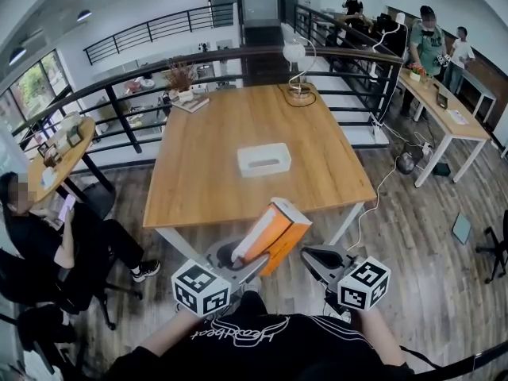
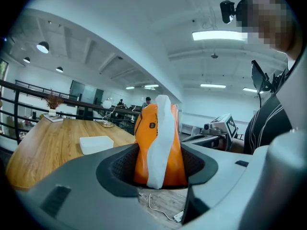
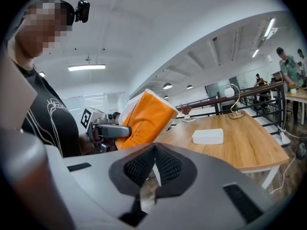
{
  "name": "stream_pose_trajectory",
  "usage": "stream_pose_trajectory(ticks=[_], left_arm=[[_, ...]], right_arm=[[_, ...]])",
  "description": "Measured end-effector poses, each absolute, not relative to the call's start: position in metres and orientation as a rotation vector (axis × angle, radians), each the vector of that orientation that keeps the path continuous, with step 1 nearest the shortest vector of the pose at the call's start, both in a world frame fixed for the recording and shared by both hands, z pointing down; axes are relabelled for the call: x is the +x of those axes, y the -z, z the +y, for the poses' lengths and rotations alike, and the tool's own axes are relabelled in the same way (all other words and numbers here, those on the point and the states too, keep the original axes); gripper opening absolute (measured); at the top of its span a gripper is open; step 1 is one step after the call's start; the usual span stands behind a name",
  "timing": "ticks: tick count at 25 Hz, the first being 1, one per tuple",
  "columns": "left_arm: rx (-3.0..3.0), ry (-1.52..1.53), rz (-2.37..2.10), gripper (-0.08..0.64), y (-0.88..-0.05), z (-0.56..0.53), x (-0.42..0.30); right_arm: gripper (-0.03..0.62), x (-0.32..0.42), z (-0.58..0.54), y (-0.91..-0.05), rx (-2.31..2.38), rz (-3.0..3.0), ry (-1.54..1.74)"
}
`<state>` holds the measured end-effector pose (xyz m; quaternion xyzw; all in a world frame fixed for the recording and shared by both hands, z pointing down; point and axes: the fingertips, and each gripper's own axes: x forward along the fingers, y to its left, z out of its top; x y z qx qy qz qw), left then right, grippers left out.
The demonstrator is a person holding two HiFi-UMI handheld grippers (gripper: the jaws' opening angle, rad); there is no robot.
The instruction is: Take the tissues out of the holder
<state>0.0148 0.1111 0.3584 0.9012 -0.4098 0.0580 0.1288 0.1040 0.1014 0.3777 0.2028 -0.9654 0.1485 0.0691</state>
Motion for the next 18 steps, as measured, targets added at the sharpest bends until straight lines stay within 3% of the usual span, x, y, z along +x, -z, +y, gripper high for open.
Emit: stream_pose_trajectory(ticks=[18], left_arm=[[2.628, -0.198, -1.161, 0.238, -0.360, 0.111, 0.026]], right_arm=[[0.017, 0.113, 0.105, -0.382, 0.639, -2.906, -0.466]])
